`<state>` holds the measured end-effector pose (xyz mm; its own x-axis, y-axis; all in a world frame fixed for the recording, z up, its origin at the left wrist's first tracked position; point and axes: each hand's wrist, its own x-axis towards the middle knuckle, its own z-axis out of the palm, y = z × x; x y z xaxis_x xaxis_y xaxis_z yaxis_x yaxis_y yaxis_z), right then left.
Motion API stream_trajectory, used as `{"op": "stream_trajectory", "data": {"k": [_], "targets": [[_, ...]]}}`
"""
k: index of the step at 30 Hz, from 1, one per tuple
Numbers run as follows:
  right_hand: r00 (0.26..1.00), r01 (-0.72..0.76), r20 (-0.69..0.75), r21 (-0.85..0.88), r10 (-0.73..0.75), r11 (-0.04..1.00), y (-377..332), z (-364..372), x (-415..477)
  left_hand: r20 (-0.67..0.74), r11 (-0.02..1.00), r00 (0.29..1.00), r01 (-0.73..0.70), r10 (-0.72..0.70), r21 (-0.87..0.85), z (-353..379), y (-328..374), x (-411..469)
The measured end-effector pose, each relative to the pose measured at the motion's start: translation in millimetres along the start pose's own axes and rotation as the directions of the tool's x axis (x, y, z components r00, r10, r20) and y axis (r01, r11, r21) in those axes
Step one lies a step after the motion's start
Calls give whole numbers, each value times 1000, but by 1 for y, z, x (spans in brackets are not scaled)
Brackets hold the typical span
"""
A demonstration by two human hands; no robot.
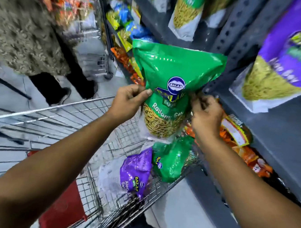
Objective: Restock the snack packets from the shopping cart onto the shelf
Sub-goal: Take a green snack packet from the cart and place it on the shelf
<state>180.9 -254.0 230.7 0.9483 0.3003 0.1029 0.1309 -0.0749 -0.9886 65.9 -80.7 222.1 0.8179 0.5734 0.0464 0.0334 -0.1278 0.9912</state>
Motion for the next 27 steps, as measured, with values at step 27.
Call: {"op": "stream_trajectory", "data": {"k": [27], "targets": [[586, 303, -807, 136, -72, 943, -84, -394, -91, 563, 916, 724, -341, 398, -210, 422, 158, -62]]}}
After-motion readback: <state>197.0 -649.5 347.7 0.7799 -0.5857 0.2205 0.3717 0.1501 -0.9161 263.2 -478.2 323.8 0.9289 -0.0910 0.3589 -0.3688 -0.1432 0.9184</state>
